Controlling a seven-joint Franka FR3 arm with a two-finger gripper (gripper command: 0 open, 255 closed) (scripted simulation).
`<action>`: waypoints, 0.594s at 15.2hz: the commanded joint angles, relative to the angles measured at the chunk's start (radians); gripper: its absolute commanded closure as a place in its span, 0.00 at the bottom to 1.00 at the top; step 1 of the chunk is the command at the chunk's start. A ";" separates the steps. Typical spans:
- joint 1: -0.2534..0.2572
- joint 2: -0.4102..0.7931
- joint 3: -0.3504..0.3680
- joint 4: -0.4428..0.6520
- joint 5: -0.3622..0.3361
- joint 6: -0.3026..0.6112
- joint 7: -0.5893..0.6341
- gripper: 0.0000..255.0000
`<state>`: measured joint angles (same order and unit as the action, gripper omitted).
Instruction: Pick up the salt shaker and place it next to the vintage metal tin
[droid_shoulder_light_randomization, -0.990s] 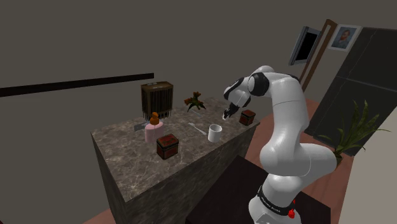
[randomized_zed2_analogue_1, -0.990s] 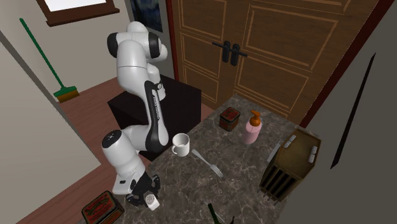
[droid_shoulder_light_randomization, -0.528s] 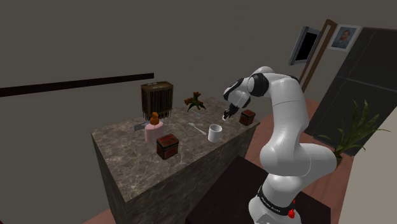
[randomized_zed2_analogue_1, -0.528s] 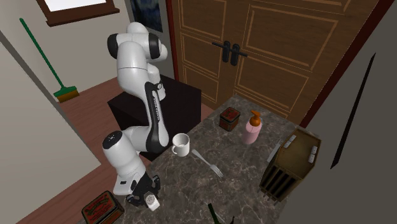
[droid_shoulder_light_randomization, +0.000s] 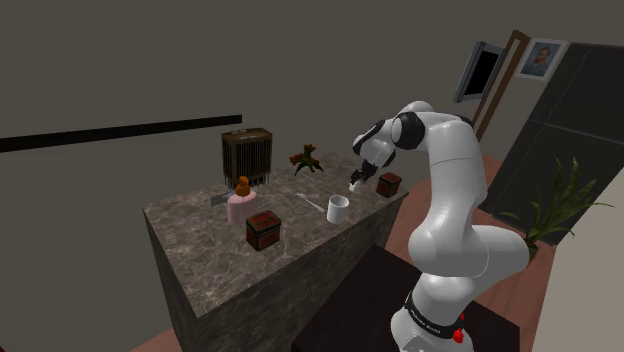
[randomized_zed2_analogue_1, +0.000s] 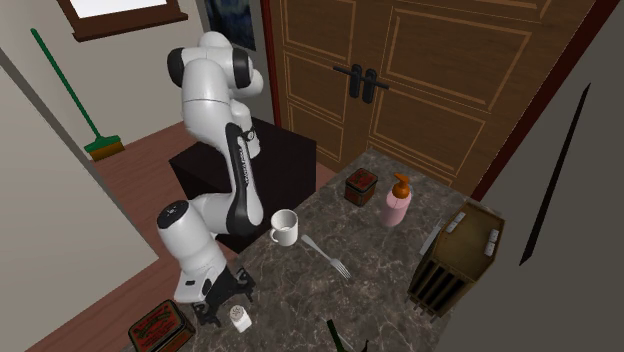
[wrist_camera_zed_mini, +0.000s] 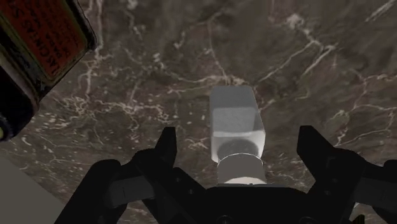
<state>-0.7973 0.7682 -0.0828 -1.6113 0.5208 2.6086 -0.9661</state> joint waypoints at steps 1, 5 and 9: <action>0.000 -0.062 -0.009 -0.048 -0.005 -0.015 -0.001 0.00; 0.001 -0.088 -0.013 -0.065 -0.008 -0.025 0.000 0.00; 0.001 -0.088 -0.013 -0.064 -0.008 -0.025 0.000 0.00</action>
<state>-0.7966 0.6808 -0.0962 -1.6758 0.5125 2.5836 -0.9661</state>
